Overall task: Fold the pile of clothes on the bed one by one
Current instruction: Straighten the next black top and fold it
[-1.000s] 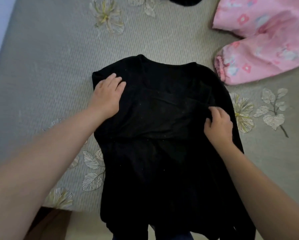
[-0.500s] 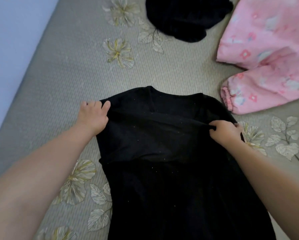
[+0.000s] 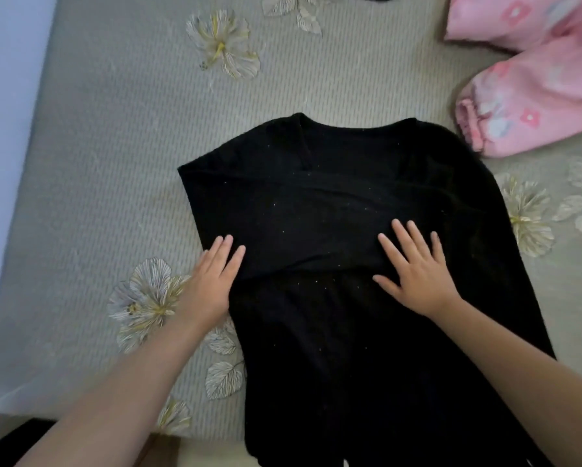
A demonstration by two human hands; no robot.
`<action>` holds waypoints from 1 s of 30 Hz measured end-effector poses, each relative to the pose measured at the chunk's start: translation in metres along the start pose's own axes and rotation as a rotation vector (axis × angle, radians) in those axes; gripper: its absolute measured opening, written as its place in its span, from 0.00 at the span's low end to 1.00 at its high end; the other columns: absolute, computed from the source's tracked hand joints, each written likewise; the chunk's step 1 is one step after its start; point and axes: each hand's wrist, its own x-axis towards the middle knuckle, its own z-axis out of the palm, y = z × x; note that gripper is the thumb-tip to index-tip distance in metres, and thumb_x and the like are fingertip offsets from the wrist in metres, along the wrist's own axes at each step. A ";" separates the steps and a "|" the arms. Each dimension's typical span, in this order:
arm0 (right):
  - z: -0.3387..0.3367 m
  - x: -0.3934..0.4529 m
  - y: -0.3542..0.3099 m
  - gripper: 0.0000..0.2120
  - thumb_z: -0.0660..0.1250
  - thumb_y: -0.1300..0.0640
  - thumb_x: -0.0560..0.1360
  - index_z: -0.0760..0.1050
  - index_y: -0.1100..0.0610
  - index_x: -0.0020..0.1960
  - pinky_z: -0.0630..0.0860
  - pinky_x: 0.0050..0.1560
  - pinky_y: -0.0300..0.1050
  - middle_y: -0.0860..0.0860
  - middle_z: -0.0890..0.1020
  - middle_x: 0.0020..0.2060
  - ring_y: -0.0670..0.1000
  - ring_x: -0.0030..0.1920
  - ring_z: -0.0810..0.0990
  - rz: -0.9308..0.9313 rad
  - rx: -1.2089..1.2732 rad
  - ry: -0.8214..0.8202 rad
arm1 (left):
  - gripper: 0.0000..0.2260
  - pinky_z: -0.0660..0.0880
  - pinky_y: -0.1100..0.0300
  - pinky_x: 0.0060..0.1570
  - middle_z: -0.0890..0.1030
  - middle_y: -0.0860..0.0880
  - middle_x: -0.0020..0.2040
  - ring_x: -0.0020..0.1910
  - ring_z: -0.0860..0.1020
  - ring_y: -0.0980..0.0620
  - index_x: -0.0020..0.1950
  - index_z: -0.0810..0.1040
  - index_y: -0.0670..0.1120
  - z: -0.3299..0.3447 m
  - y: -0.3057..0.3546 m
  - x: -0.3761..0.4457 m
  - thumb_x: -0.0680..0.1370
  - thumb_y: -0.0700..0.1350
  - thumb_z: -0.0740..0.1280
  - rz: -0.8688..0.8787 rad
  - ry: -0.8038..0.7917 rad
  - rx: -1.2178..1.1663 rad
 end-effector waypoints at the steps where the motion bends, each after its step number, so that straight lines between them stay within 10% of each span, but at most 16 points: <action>1: 0.003 -0.004 0.001 0.31 0.58 0.40 0.73 0.67 0.60 0.68 0.57 0.67 0.63 0.62 0.65 0.69 0.64 0.70 0.62 0.038 0.009 -0.029 | 0.34 0.36 0.56 0.69 0.44 0.41 0.76 0.74 0.39 0.46 0.75 0.46 0.44 0.002 0.000 0.001 0.74 0.28 0.56 -0.022 -0.009 0.047; 6: 0.011 -0.002 0.004 0.31 0.58 0.45 0.77 0.52 0.54 0.75 0.40 0.72 0.49 0.54 0.49 0.75 0.56 0.75 0.46 0.107 0.127 -0.107 | 0.34 0.39 0.51 0.71 0.37 0.39 0.74 0.74 0.37 0.42 0.75 0.38 0.43 0.001 0.020 0.004 0.75 0.29 0.53 -0.148 -0.105 0.233; 13: 0.002 -0.091 0.019 0.18 0.67 0.66 0.70 0.74 0.73 0.57 0.67 0.61 0.63 0.70 0.75 0.56 0.70 0.59 0.73 0.446 0.400 0.455 | 0.28 0.45 0.48 0.72 0.46 0.40 0.76 0.75 0.44 0.43 0.75 0.49 0.40 -0.021 0.065 -0.001 0.78 0.43 0.57 -0.073 -0.059 0.273; 20: 0.048 -0.237 0.060 0.27 0.70 0.55 0.70 0.68 0.65 0.65 0.65 0.62 0.63 0.65 0.73 0.60 0.65 0.61 0.71 1.106 0.457 0.086 | 0.26 0.39 0.55 0.72 0.46 0.41 0.76 0.75 0.43 0.45 0.75 0.48 0.40 0.024 0.169 -0.012 0.81 0.48 0.53 0.327 -0.045 0.110; 25: 0.073 -0.280 0.062 0.23 0.64 0.51 0.75 0.68 0.56 0.67 0.60 0.63 0.52 0.58 0.73 0.62 0.58 0.62 0.71 1.138 0.432 -0.143 | 0.28 0.35 0.55 0.70 0.43 0.43 0.76 0.75 0.40 0.47 0.75 0.45 0.41 0.059 0.222 -0.022 0.81 0.52 0.51 0.363 -0.112 0.166; 30: 0.086 -0.281 0.071 0.25 0.68 0.53 0.72 0.66 0.55 0.67 0.60 0.62 0.52 0.57 0.72 0.60 0.57 0.60 0.70 1.216 0.505 0.016 | 0.31 0.38 0.53 0.71 0.41 0.43 0.76 0.75 0.39 0.47 0.75 0.41 0.42 0.075 0.237 -0.028 0.80 0.57 0.50 0.285 -0.193 0.299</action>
